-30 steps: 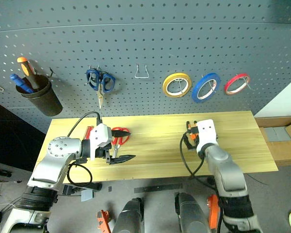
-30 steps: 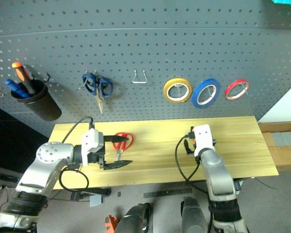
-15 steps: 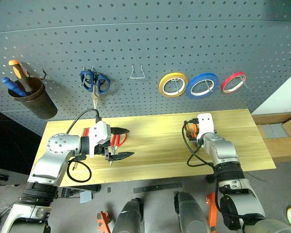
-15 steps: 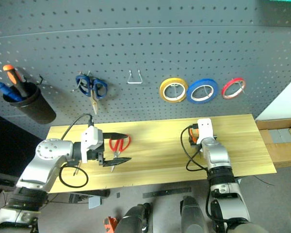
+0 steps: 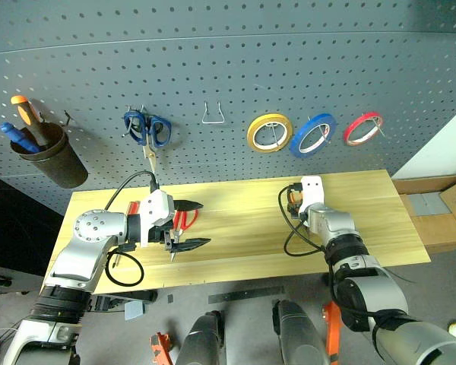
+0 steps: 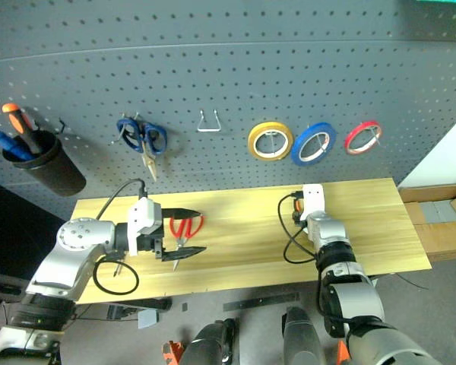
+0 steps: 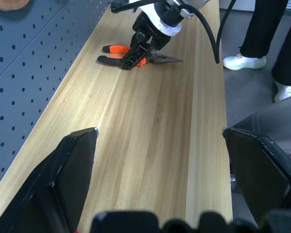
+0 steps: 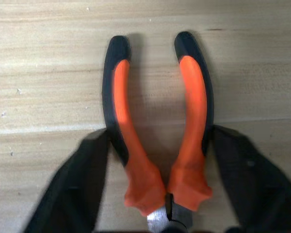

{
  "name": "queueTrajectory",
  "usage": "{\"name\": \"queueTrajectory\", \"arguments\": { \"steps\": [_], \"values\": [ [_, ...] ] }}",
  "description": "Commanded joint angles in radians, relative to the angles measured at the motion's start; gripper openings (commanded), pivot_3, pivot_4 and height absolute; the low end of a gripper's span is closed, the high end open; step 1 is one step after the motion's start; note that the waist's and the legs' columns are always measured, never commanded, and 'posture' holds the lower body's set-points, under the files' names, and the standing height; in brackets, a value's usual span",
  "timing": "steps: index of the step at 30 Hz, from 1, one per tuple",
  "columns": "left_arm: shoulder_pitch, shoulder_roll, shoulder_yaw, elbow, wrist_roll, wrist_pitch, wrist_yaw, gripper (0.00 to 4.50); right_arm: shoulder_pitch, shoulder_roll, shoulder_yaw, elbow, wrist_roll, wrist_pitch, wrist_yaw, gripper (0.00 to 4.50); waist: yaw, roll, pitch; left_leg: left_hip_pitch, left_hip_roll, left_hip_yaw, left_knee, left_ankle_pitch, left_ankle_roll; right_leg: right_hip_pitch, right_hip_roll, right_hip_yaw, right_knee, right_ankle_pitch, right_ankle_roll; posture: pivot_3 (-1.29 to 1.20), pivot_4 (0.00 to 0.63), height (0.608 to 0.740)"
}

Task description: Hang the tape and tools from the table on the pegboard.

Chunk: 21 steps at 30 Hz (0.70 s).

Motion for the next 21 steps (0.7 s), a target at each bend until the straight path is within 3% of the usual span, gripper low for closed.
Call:
{"name": "queueTrajectory", "arguments": {
  "steps": [1, 5, 8, 15, 18, 21],
  "values": [
    [0.013, 0.001, 0.021, -0.026, -0.005, -0.014, 0.008, 4.45, 0.016, 0.002, 0.005, 0.03, 0.0, 0.004, -0.014, 2.5, 0.0, 0.0, -0.001, 0.0, 0.0, 0.0, 0.0, 0.0, 0.0, 0.0, 0.0, 0.0, 0.0, 0.0, 0.0, -0.1, 0.231, 0.74],
    [0.027, -0.008, 0.038, -0.038, -0.02, -0.003, 0.031, 4.45, 0.048, 0.01, 0.038, -0.06, -0.011, 0.01, -0.005, 2.5, 0.0, 0.0, -0.001, 0.0, 0.0, 0.0, 0.0, 0.0, 0.0, 0.0, 0.0, 0.0, 0.0, 0.0, 0.0, -0.1, 0.231, 0.74],
    [0.051, -0.012, 0.071, -0.059, -0.046, 0.022, 0.061, 4.45, 0.134, 0.021, 0.105, -0.352, -0.018, 0.065, 0.026, 2.5, 0.0, 0.0, -0.001, -0.001, 0.0, -0.001, 0.0, 0.0, 0.0, -0.001, 0.0, 0.0, 0.0, 0.0, 0.0, -0.09, 0.233, 0.74],
    [0.133, -0.018, 0.183, -0.131, -0.123, 0.072, 0.122, 4.45, 0.46, 0.037, 0.317, -1.242, -0.008, 0.337, 0.05, 2.5, 0.001, 0.0, -0.001, -0.003, 0.005, 0.001, -0.001, -0.001, 0.0, -0.008, 0.001, 0.006, 0.001, 0.0, 0.0, -0.09, 0.244, 0.74],
    [0.165, -0.018, 0.22, -0.151, -0.15, 0.094, 0.143, 4.45, 0.509, 0.013, 0.423, -1.463, -0.034, 0.373, 0.043, 2.5, 0.002, 0.0, -0.001, -0.002, 0.01, 0.004, -0.001, -0.001, 0.0, -0.008, 0.004, 0.01, 0.001, 0.0, 0.001, -0.1, 0.253, 0.74],
    [0.184, -0.028, 0.249, -0.163, -0.168, 0.104, 0.176, 4.45, 0.469, -0.008, 0.491, -1.556, -0.059, 0.331, 0.052, 2.5, 0.002, 0.0, -0.001, -0.001, 0.012, 0.006, -0.001, -0.001, 0.0, -0.008, 0.006, 0.011, 0.001, 0.002, 0.0, -0.1, 0.254, 0.74]
  ]
}}
